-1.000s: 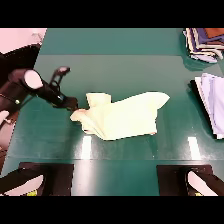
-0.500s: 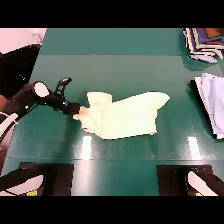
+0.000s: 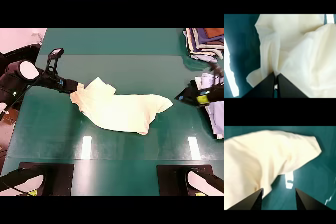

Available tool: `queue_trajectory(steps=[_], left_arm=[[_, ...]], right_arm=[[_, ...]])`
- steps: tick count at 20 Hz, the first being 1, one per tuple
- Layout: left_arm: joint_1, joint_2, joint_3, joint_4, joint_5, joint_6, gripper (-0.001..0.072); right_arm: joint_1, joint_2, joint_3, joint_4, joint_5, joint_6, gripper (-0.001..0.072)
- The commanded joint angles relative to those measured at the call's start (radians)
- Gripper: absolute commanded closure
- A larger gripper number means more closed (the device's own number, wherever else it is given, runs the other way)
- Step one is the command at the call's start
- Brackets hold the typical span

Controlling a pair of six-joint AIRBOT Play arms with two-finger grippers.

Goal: Fold the shirts.

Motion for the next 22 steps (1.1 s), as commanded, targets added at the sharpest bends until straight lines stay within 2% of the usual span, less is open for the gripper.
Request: queue_trajectory(steps=[1,5,11,12,14,15,17,20,22], left_arm=[[0.000,-0.001,0.021,0.016,0.014,0.000,0.0684],[0.000,-0.005,0.020,0.017,0.018,0.000,0.0684],[0.000,-0.006,0.021,0.014,0.084,0.000,0.0684],[0.000,-0.006,0.021,0.014,0.085,0.000,0.0684],[0.000,-0.006,0.021,0.014,0.085,0.000,0.0684],[0.000,-0.006,0.021,0.014,0.089,0.000,0.0684],[0.000,0.006,0.027,0.026,0.092,-0.001,0.0685],[0.000,0.081,0.103,0.119,0.092,-0.005,0.0685],[0.000,0.162,0.188,0.170,0.092,-0.003,0.0685]], right_arm=[[-0.004,-0.139,-0.095,0.008,-0.124,0.011,0.0247],[-0.047,-0.258,-0.094,0.097,-0.206,0.008,0.0247],[-0.013,-0.322,-0.094,0.234,-0.332,-0.051,0.0267],[-0.005,-0.325,-0.094,0.246,-0.349,-0.054,0.0332],[0.018,-0.324,-0.094,0.245,-0.393,-0.062,0.0630],[0.024,-0.320,-0.094,0.244,-0.410,-0.068,0.0698],[0.029,-0.278,-0.094,0.243,-0.443,-0.096,0.0698],[0.002,-0.117,-0.082,0.240,-0.494,-0.113,0.0699],[-0.034,0.009,-0.007,0.240,-0.452,-0.163,0.0699]])
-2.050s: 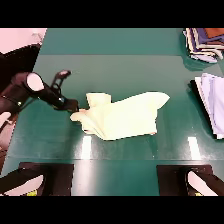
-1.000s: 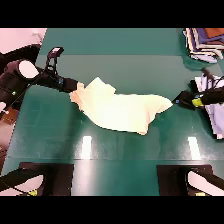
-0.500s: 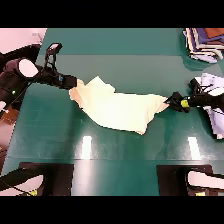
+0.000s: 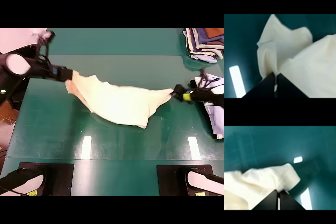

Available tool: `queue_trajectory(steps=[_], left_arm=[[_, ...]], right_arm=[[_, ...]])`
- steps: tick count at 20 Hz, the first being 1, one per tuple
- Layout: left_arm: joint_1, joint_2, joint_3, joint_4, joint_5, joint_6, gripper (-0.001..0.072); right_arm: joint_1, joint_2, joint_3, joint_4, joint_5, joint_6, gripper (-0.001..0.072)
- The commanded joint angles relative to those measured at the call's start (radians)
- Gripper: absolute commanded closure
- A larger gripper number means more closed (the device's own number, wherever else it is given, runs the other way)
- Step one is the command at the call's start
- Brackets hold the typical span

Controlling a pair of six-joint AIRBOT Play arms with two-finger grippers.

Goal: Fold the shirts.

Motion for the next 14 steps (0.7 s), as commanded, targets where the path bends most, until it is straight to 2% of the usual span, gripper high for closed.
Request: queue_trajectory(steps=[1,8,14], left_arm=[[0.001,0.119,0.129,0.087,0.004,0.001,0.0685],[0.001,0.368,0.457,0.077,0.000,0.003,0.0685],[0.001,0.404,0.658,0.016,-0.057,0.006,0.0686]], right_arm=[[-0.048,0.197,0.107,0.010,0.032,-0.069,0.0699],[-0.159,0.494,0.498,0.004,0.226,-0.081,0.0699],[-0.341,0.551,0.728,0.004,0.412,-0.081,0.0699]])
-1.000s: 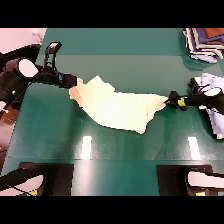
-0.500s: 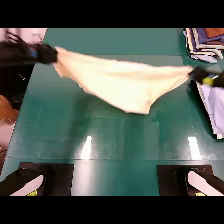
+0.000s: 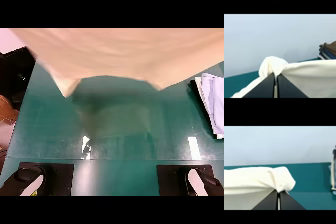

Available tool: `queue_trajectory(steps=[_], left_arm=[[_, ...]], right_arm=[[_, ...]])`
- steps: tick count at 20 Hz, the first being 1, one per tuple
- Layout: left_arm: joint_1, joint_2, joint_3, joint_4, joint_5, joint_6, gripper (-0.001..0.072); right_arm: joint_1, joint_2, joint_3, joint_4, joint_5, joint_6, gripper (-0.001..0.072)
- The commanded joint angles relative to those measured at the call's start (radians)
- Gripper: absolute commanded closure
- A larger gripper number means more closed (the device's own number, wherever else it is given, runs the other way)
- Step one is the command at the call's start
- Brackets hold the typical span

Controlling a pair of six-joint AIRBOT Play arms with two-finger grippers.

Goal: Fold the shirts.

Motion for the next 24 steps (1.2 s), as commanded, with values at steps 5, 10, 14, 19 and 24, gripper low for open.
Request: queue_trajectory(steps=[5,10,14,19,24], left_arm=[[0.001,-0.046,0.100,0.038,-0.198,0.008,0.0685],[0.001,-0.301,-0.040,0.091,-0.400,0.007,0.0684],[0.001,-0.530,-0.261,0.129,-0.303,0.008,0.0684],[0.001,-0.746,-0.297,0.249,-0.034,0.008,0.0684],[0.008,-0.756,-0.269,0.303,-0.071,0.005,0.0161]], right_arm=[[-0.148,-0.056,0.204,0.001,0.221,0.057,0.0699],[0.013,-0.270,0.080,-0.026,0.291,0.107,0.0699],[0.217,-0.523,-0.055,-0.240,0.224,0.132,0.0700],[0.301,-0.803,0.029,-0.229,0.059,0.132,0.0699],[0.310,-0.941,0.235,-0.227,0.140,0.132,0.0224]])
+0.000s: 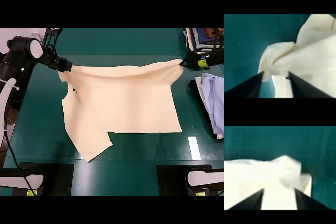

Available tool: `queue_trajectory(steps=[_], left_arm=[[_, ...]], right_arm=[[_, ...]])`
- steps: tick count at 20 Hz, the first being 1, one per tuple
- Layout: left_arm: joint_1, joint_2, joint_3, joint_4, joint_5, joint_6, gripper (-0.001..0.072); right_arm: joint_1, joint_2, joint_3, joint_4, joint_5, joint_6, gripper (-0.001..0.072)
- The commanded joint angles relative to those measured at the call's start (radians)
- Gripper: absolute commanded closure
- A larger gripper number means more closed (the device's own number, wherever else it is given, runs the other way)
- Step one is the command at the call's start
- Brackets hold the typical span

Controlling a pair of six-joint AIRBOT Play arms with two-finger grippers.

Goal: Fold the shirts.

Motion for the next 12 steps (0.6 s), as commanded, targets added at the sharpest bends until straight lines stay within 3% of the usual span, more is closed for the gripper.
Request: queue_trajectory(steps=[1,5,10,12], left_arm=[[0.016,-0.021,0.030,0.038,-0.093,-0.001,0.0161],[0.100,0.050,-0.007,-0.007,-0.356,-0.006,0.0158],[0.165,0.302,-0.433,-0.137,-0.312,-0.008,0.0157],[0.165,0.397,-0.619,-0.166,-0.293,-0.049,0.0157]], right_arm=[[0.006,-0.077,0.110,-0.003,0.083,0.002,0.0225],[-0.035,0.056,-0.020,-0.003,0.160,-0.031,0.0227],[-0.066,0.294,-0.331,-0.002,0.174,-0.035,0.0228],[-0.063,0.367,-0.406,0.010,0.168,-0.035,0.0228]])
